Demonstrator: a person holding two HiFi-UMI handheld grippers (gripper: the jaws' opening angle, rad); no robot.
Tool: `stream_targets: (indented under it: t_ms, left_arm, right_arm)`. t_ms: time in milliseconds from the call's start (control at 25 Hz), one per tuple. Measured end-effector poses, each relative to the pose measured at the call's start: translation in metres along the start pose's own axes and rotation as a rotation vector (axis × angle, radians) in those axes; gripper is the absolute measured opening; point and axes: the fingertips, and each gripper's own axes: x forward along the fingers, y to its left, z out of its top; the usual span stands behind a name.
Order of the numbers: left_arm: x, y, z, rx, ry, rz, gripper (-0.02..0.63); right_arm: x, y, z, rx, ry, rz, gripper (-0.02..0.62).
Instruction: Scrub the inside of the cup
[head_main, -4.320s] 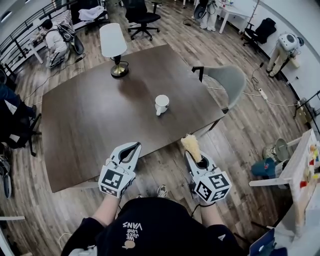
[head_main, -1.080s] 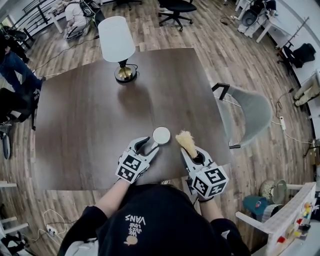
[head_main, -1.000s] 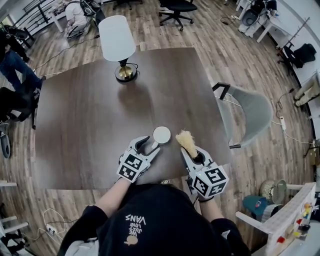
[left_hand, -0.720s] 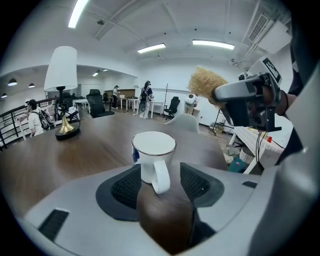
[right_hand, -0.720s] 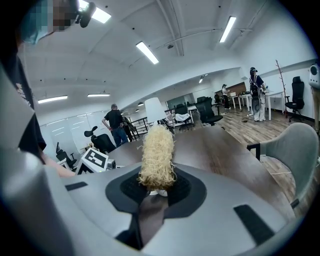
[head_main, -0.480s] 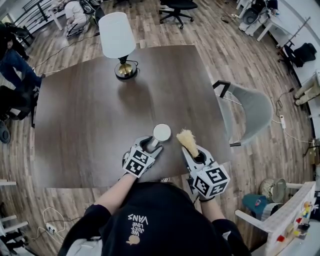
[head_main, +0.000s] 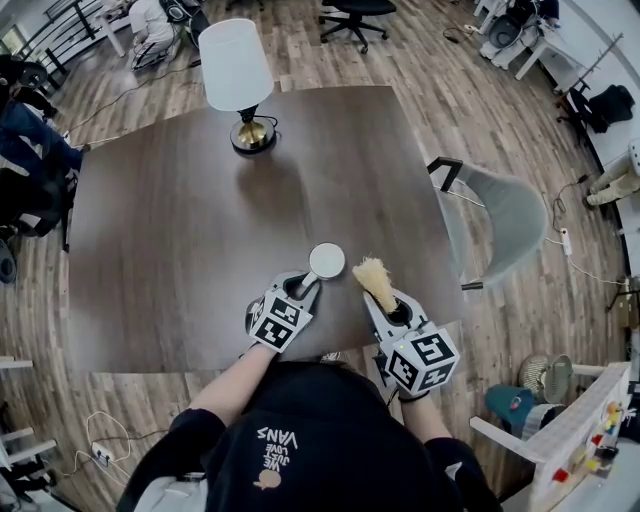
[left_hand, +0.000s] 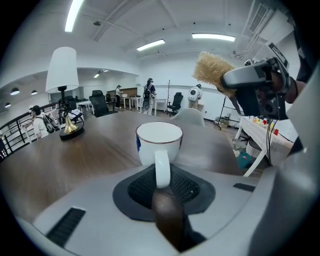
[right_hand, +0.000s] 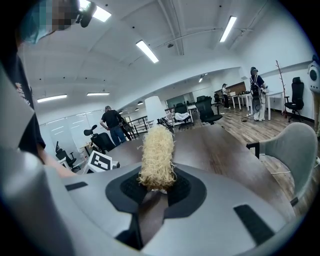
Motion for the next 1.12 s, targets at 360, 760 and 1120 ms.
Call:
stream_targets:
  t_ms: [360,760,1120]
  left_arm:
    - [-0.003,-0.001,-0.001,0.054,0.014,-0.013,0.074]
    - [-0.008,-0.001,-0.003,0.14,0.031,-0.034,0.072]
    - [-0.022,-0.013,0.003,0.374,0.043,-0.025,0.071]
  right_arm:
    - [0.003,0.006,-0.003,-0.018,0.023,0.011,0.074]
    - [0.009,0.008,-0.013,-0.061,0.073,0.01,0.074]
    - [0.02,0.004,-0.04,-0.156,0.187,0.019,0.074]
